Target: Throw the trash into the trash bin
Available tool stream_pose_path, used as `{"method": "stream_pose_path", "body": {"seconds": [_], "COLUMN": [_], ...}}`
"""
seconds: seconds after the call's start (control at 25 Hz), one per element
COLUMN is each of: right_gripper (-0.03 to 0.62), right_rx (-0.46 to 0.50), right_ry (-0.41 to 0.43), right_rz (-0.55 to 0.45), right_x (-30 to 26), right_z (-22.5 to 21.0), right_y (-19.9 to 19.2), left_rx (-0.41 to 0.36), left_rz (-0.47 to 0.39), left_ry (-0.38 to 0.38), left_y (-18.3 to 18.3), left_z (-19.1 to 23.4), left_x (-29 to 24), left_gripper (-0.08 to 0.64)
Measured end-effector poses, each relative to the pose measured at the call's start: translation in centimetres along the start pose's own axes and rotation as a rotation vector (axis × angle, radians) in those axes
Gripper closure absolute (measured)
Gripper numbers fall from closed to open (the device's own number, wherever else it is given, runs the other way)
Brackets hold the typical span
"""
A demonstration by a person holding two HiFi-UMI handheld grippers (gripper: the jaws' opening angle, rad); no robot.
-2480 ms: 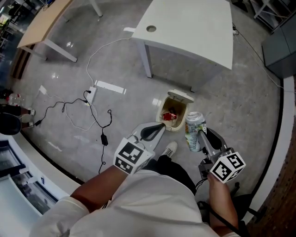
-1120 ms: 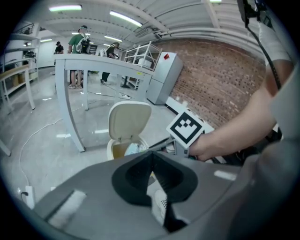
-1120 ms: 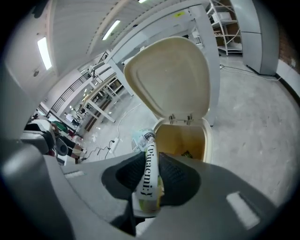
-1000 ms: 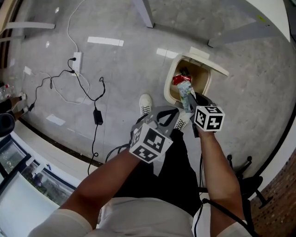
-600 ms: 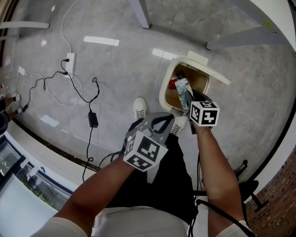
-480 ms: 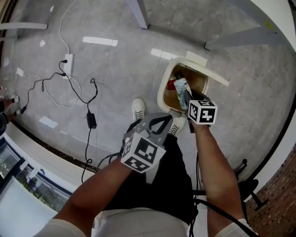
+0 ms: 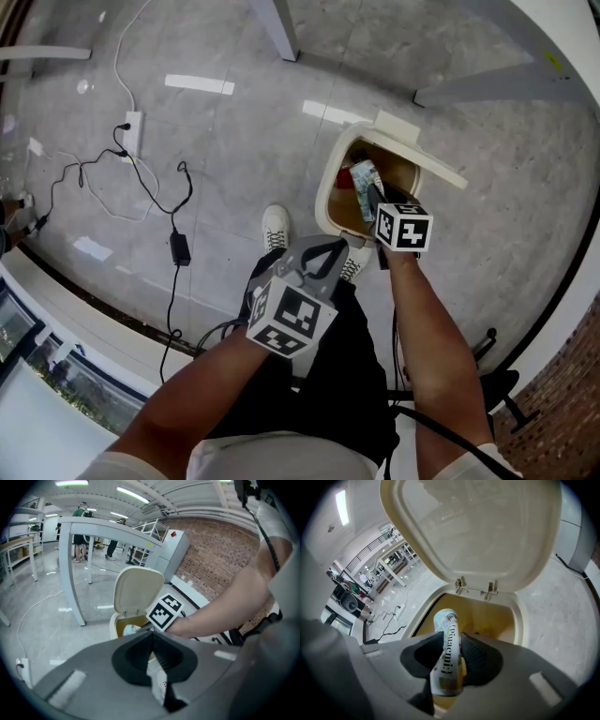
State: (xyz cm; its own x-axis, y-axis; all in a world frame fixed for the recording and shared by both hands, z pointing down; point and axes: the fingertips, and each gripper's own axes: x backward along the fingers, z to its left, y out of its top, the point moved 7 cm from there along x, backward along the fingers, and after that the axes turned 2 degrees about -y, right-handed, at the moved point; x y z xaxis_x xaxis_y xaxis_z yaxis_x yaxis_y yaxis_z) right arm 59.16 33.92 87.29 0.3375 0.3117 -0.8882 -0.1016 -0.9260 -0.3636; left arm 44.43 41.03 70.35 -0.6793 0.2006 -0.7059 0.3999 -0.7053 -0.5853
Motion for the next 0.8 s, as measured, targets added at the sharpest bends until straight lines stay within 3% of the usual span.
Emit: {"method": "stream_pose_path", "body": {"seconds": [0.08, 0.16, 0.48, 0.68, 0.8], "right_gripper": [0.392, 0.376, 0.376, 0.381, 0.435], "right_rx": [0.035, 0.05, 0.052, 0.062, 0.059], "right_ry": [-0.016, -0.021, 0.014, 0.009, 0.019], "right_rz": [0.004, 0.007, 0.036, 0.037, 0.028], "right_x": [-0.3, -0.4, 0.9, 2.4, 4.3], "right_z": [-0.2, -0.1, 0.3, 0.8, 1.4], "right_y": [0.1, 0.2, -1.0, -1.0, -0.6], "left_rx": [0.002, -0.001, 0.028, 0.005, -0.007], "left_rz": [-0.003, -0.005, -0.001, -0.007, -0.015], "left_ry": [0.001, -0.001, -0.001, 0.004, 0.008], "left_y": [0.1, 0.1, -0.4, 0.4, 1.1], "left_z": [0.2, 0.3, 0.3, 0.1, 0.1], "left_x": [-0.2, -0.2, -0.3, 0.3, 0.8], "left_gripper": [0.557, 0.557, 0.557, 0.557, 0.557]}}
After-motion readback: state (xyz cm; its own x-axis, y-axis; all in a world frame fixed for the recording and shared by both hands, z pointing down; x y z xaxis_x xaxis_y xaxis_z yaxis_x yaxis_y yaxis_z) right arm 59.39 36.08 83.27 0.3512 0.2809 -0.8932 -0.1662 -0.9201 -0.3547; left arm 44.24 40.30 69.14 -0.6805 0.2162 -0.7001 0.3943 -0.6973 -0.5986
